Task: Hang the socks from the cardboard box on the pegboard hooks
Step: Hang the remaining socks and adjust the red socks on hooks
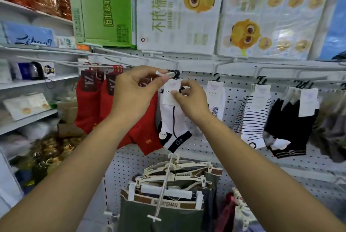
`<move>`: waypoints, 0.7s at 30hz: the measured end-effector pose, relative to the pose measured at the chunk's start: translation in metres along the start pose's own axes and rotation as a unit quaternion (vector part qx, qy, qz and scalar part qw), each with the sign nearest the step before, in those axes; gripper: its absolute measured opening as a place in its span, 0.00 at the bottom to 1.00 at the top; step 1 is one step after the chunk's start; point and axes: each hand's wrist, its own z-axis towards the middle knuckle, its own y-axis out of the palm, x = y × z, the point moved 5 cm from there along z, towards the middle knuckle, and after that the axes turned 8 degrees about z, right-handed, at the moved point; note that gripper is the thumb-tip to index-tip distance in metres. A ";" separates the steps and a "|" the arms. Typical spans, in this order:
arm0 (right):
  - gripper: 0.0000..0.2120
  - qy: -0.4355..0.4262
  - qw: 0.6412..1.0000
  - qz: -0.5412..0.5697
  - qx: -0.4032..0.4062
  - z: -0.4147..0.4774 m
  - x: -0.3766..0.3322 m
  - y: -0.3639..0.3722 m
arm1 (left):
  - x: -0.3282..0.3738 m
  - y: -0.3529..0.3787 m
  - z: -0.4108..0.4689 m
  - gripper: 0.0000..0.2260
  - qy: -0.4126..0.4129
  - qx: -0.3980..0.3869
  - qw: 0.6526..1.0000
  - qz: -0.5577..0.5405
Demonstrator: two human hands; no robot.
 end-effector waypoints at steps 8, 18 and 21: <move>0.18 -0.052 0.995 -0.073 0.053 0.026 0.014 -0.007 | -0.052 0.006 -0.014 0.08 -0.086 -0.058 0.990 0.101; 0.21 -0.027 0.991 -0.125 0.026 0.059 0.045 0.000 | -0.120 0.000 -0.019 0.14 -0.165 0.015 0.950 0.264; 0.19 -0.075 0.985 -0.129 0.082 0.048 0.041 0.000 | -0.122 -0.014 -0.019 0.11 -0.147 0.085 0.944 0.284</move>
